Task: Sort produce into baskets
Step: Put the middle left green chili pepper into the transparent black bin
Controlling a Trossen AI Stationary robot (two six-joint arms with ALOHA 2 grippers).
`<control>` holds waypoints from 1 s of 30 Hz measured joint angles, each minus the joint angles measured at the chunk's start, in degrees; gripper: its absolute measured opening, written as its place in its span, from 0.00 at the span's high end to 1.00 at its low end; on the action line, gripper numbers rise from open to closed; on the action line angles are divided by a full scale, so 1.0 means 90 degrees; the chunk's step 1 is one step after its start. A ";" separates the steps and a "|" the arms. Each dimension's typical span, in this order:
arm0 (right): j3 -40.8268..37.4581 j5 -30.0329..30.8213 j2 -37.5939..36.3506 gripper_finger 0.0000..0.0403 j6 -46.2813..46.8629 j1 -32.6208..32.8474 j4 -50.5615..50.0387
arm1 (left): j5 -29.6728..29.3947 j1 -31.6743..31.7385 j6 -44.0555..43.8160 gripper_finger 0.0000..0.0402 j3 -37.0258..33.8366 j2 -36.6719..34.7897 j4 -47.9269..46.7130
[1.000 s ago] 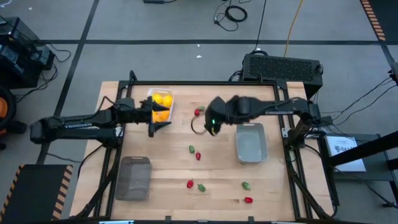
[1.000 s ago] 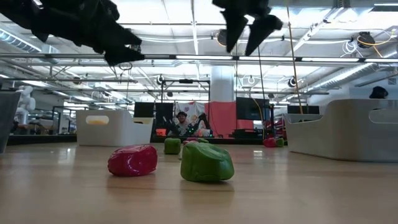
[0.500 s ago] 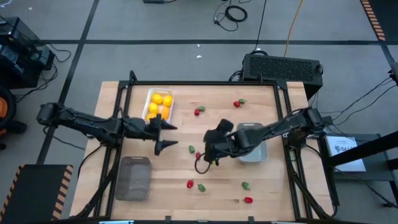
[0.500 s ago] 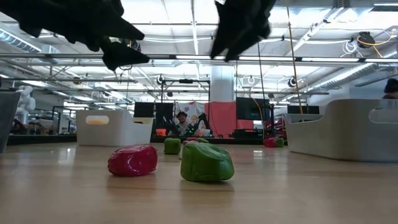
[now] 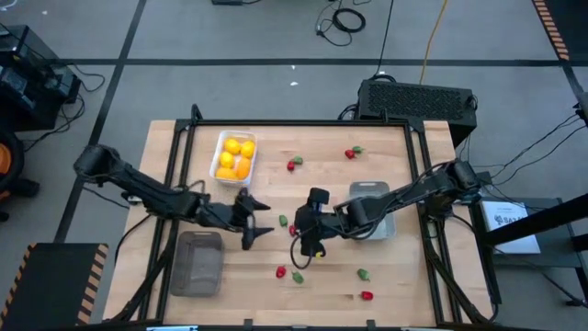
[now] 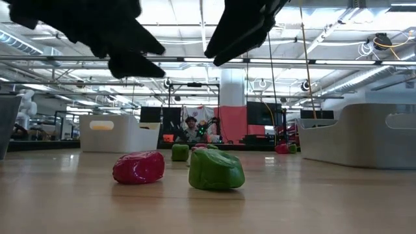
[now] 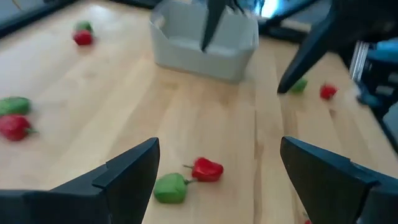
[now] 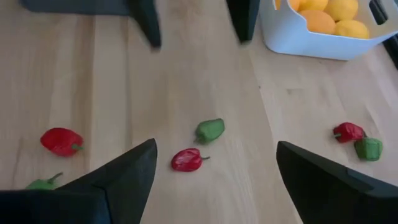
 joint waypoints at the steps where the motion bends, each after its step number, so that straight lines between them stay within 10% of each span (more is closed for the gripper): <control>1: 0.0000 -0.0003 0.0000 0.21 0.0000 0.0004 0.0000 | 0.0005 -0.0023 0.0102 0.15 0.0161 0.0259 -0.0050; 30: 0.0000 0.0001 0.0000 0.21 0.0408 0.0010 -0.0124 | 0.1560 0.1353 0.2305 0.15 0.0951 0.2965 -0.0111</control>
